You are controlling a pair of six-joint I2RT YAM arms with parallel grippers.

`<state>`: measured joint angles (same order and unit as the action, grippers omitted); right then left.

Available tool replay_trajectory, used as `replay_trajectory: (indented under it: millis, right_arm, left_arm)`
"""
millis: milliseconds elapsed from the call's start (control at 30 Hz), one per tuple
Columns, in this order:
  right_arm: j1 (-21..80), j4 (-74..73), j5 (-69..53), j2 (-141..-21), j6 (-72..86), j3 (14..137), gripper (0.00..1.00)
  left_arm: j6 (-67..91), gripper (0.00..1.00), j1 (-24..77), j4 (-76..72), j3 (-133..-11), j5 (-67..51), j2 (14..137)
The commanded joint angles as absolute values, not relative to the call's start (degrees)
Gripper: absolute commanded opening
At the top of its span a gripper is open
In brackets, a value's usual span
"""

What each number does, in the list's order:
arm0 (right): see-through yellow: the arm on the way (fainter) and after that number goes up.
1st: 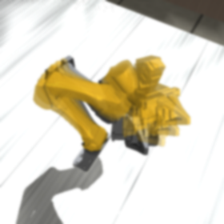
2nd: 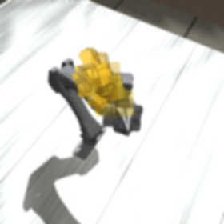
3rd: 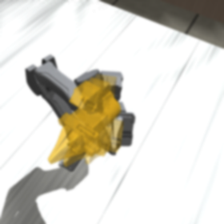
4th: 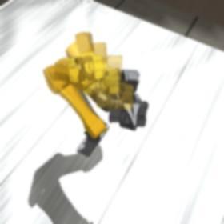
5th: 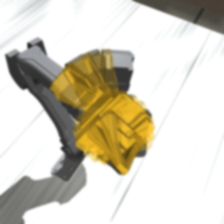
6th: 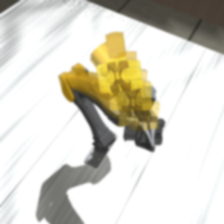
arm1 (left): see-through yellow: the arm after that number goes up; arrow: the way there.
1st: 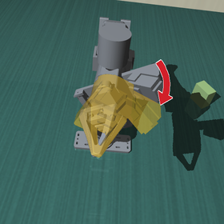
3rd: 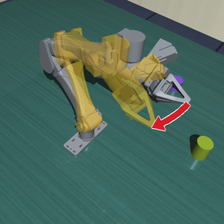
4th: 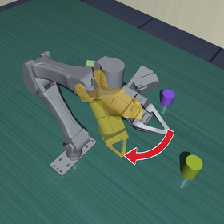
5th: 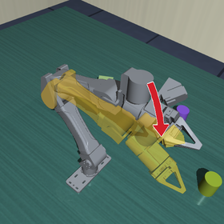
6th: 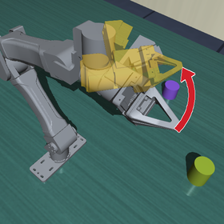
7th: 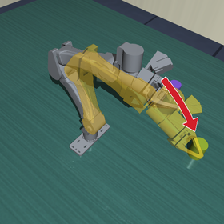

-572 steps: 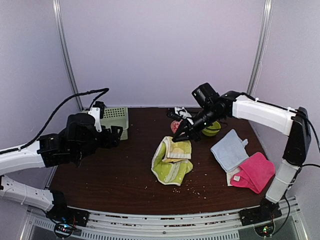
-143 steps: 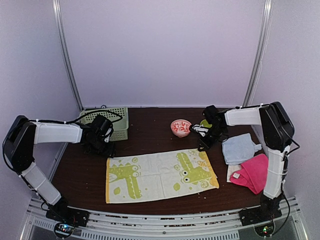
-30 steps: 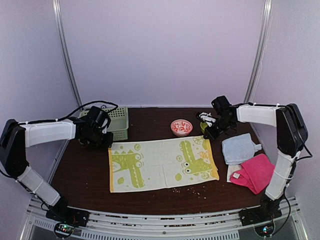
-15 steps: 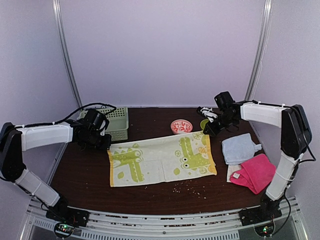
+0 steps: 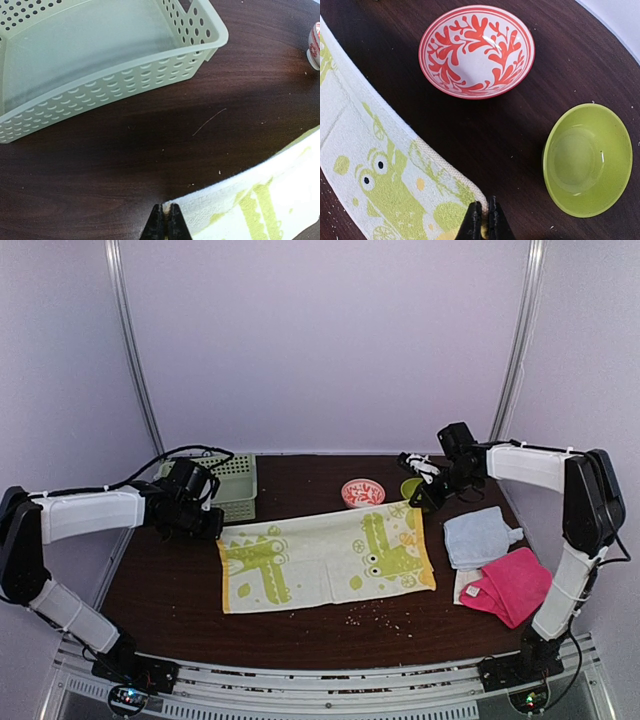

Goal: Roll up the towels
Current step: Fold the towel at the center of the board.

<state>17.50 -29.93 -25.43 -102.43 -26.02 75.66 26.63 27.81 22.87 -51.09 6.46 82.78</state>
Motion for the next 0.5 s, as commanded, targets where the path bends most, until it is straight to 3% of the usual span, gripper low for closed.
replay_trajectory:
  millis: [0, 467]
  right_arm:
    - [16.1, -29.3, -27.4, -99.1, -28.6, 71.4, 0.0]
    - [16.0, -35.4, -36.3, -90.3, -38.4, 60.9, 0.0]
  left_arm:
    - [25.6, 0.0, 27.7, 23.8, -49.3, 4.4, 79.6]
    - [25.7, 0.0, 27.8, 26.7, -44.1, -7.7, 76.1]
